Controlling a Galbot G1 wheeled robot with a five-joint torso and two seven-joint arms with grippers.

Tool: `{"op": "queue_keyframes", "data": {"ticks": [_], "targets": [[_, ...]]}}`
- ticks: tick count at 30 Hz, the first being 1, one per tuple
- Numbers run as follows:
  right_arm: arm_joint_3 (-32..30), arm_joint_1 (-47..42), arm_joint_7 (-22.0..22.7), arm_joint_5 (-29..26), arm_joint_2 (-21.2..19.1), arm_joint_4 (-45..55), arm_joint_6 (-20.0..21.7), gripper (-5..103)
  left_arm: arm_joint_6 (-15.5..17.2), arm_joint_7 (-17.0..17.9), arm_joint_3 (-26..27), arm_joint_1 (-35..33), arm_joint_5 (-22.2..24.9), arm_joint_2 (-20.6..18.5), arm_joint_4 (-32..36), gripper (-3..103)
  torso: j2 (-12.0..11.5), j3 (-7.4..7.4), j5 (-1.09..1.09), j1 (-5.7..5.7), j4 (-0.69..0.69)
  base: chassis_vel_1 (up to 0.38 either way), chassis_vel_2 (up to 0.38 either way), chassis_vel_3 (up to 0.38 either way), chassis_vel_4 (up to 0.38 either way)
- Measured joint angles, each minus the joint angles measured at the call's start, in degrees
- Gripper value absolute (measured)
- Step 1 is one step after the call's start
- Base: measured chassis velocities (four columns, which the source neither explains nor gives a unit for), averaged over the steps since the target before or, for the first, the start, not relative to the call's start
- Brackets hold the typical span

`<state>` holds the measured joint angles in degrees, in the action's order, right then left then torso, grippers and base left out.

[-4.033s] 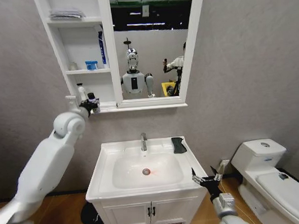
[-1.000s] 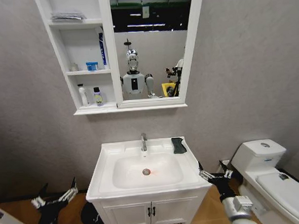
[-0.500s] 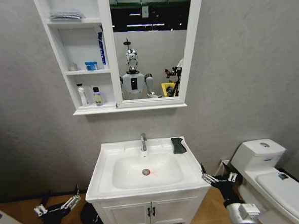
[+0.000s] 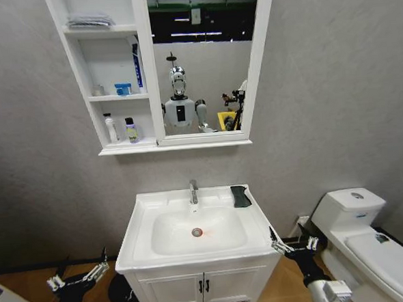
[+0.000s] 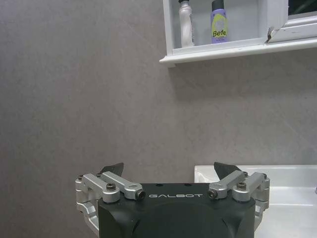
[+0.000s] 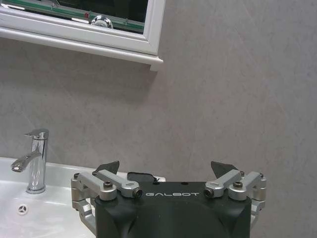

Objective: Move facial cleanser and shampoo from washbasin to cabinet, then wipe washbasin with towel.

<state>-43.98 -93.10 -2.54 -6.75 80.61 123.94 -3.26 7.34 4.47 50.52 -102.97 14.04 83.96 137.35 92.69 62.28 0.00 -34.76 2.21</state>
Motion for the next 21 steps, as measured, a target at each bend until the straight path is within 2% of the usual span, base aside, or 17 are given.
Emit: {"op": "queue_keyframes", "data": {"ticks": [11, 18, 21], "targets": [[0.6, 0.4, 0.5, -0.3, 0.5, 0.2, 1.2, 100, 0.1, 0.0, -0.1, 0.1, 0.1, 0.0, -0.1, 100, 0.0, 0.02, 0.0, -0.03, -0.01, -0.086, 0.095, 0.106, -0.104], [0.4, 3.8, 1.9, -5.0, -0.7, -2.2, 6.4, 100, 0.1, 0.1, -0.1, 0.1, 0.1, -0.1, -0.1, 100, 0.0, 0.01, 0.0, -0.01, 0.0, -0.007, 0.004, 0.005, -0.008], [0.0, 9.7, 4.8, -7.6, -3.0, -8.1, 8.7, 100, 0.1, 0.1, -0.1, 0.1, 0.1, -0.1, -0.1, 100, 0.0, 0.0, 0.02, 0.02, -0.02, 0.0, 0.0, 0.0, 0.0]]}}
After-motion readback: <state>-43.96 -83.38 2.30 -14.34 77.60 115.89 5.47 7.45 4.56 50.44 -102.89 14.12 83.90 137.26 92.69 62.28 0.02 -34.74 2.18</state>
